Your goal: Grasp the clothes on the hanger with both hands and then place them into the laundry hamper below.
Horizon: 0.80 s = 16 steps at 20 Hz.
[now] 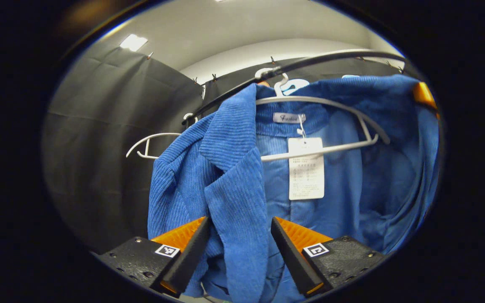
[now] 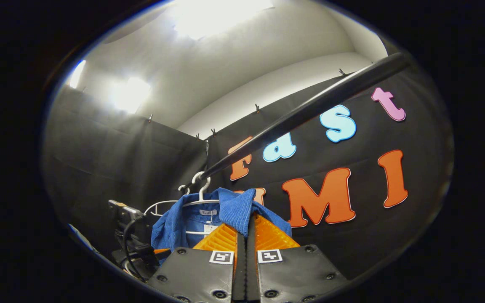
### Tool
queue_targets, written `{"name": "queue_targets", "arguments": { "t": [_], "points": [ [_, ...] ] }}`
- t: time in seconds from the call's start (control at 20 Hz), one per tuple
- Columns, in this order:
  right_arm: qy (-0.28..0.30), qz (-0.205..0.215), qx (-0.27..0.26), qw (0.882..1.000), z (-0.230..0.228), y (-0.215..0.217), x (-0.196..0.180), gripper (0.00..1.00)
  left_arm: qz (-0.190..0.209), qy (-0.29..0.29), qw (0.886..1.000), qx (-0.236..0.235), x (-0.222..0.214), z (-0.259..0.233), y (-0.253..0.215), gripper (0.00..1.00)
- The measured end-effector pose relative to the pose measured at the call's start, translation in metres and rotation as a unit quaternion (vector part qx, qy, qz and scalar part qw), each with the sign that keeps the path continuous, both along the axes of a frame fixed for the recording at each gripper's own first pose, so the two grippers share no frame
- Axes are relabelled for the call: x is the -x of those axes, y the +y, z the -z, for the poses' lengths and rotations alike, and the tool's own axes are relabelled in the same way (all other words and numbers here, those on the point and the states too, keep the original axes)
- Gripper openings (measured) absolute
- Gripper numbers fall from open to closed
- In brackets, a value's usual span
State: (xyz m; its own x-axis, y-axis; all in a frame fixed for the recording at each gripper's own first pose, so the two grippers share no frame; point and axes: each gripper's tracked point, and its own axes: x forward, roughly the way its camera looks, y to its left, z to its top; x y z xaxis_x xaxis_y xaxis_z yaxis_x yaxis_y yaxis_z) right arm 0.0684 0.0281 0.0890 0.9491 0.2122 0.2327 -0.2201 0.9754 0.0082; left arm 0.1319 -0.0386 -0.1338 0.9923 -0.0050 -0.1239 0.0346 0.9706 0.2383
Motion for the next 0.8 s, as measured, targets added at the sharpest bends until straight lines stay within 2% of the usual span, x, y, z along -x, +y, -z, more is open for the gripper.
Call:
{"name": "queue_targets", "arguments": {
  "t": [0.1,0.15,0.3,0.45,0.65,0.8],
  "points": [
    [0.003,0.007,0.003,1.000,0.004,-0.004,-0.004,0.07,0.002,0.000,1.000,-0.031,-0.002,0.000,0.011,0.35],
    [0.002,0.011,0.006,1.000,0.006,-0.006,-0.004,0.07,0.024,0.012,0.999,-0.035,-0.001,-0.001,0.008,0.07],
    [-0.004,0.032,0.018,0.999,0.009,-0.015,-0.011,0.07,0.019,-0.001,0.999,-0.030,0.013,-0.041,0.027,0.05],
    [-0.007,0.046,0.016,0.999,0.015,-0.014,-0.021,0.07,-0.015,-0.012,0.999,-0.046,0.010,-0.087,0.061,0.05],
    [-0.013,0.059,0.003,0.998,0.019,-0.014,-0.031,0.07,-0.061,-0.060,0.995,-0.059,-0.016,-0.162,0.107,0.03],
    [-0.011,0.059,-0.010,0.998,0.023,-0.013,-0.039,0.07,-0.074,-0.079,0.992,-0.060,-0.041,-0.202,0.133,0.04]
  ]
}}
